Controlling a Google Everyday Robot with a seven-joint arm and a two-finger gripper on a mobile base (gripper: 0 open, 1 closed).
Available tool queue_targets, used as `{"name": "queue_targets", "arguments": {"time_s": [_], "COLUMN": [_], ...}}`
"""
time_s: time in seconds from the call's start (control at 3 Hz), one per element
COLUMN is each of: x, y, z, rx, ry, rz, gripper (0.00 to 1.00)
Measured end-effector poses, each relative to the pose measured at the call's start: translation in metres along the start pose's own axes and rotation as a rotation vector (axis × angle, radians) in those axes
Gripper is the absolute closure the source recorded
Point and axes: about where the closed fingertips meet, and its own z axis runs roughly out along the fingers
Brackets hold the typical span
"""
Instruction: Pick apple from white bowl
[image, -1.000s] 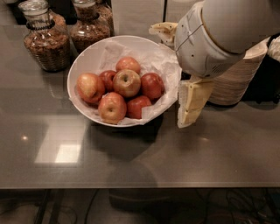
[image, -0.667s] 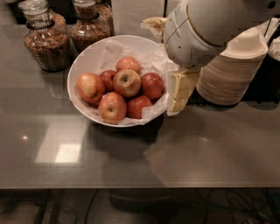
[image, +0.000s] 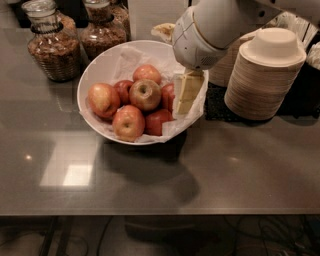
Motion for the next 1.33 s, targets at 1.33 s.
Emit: {"name": "queue_targets", "arguments": {"time_s": [1.33], "x": [0.0], "y": [-0.003], "z": [0.041], "rx": [-0.053], "ry": [-0.148], "rz": [0.033], "gripper": [0.0]}}
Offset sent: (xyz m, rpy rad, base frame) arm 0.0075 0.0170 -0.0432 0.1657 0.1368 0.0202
